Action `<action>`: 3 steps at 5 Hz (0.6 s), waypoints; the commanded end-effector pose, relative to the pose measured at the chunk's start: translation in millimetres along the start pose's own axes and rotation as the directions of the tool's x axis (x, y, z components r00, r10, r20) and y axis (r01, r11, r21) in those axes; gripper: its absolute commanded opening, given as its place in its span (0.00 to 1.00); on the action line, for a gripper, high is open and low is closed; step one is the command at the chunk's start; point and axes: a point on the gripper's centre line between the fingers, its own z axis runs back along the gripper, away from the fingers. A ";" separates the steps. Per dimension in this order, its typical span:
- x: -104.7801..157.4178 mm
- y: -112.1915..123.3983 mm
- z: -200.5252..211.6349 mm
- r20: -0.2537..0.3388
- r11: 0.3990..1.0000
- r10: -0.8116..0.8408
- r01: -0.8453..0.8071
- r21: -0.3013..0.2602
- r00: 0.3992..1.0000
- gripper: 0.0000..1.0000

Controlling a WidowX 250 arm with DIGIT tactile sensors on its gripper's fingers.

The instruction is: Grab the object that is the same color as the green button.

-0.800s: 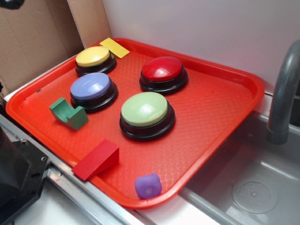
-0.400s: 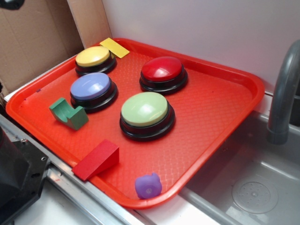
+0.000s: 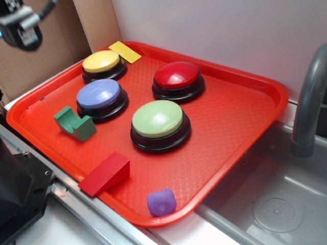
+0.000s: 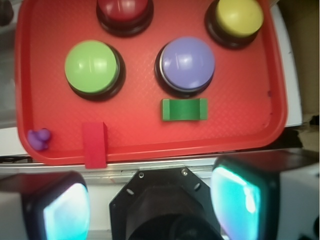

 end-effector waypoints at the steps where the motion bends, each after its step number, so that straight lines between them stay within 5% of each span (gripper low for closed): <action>1: 9.8 17.4 -48.2 0.069 0.995 0.042 -0.048 0.085 0.997 1.00; 2: 12.5 21.5 -73.2 0.071 0.995 0.052 -0.058 0.083 0.996 1.00; 3: 15.3 23.6 -95.8 0.056 0.984 0.067 -0.075 0.159 0.996 1.00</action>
